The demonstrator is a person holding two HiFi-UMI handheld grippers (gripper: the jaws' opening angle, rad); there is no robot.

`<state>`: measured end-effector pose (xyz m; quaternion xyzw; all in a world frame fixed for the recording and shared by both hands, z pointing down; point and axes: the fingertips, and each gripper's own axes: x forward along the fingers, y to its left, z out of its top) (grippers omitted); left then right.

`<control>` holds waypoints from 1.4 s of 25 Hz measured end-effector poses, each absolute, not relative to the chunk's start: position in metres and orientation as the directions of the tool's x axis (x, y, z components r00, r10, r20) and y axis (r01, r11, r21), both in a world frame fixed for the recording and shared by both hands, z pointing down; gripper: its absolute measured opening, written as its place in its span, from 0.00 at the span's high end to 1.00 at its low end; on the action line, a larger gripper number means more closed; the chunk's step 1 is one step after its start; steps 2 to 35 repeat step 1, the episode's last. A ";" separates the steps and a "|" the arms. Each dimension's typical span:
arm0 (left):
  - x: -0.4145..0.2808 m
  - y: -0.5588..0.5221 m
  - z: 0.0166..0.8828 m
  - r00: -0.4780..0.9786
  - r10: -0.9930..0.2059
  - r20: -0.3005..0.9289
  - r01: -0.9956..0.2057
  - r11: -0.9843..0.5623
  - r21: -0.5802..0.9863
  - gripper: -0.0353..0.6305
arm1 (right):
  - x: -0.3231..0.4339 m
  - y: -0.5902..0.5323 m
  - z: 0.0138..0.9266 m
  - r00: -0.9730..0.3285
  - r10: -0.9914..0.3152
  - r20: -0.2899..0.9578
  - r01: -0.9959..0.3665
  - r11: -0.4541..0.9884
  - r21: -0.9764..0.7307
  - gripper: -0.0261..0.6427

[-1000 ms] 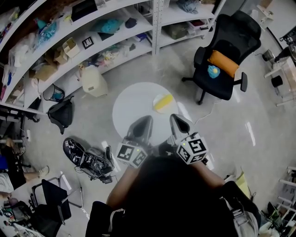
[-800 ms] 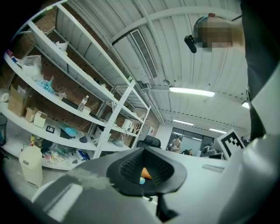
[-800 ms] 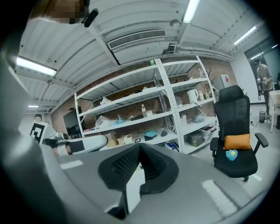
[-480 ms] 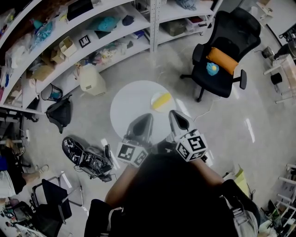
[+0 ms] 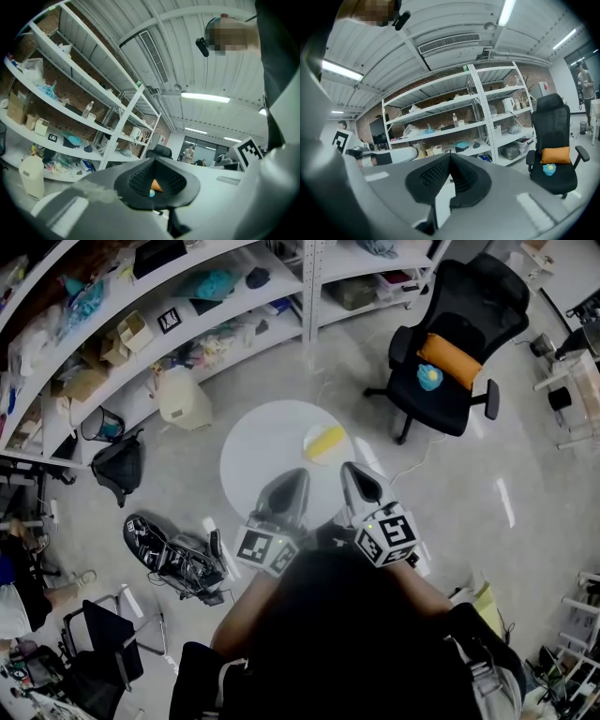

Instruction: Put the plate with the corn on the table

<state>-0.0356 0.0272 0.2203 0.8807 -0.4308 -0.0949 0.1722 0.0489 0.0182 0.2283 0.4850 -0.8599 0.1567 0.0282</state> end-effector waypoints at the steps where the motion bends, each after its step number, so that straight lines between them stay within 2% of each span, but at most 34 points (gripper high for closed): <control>1: -0.035 0.027 0.221 0.611 -0.791 -0.019 -0.726 -0.570 0.386 0.94 | 0.049 0.019 0.229 -0.528 -0.825 0.201 -0.843 0.480 -0.243 0.95; 35: -0.035 0.027 0.221 0.611 -0.791 -0.019 -0.726 -0.570 0.386 0.94 | 0.049 0.019 0.229 -0.528 -0.825 0.201 -0.843 0.480 -0.243 0.95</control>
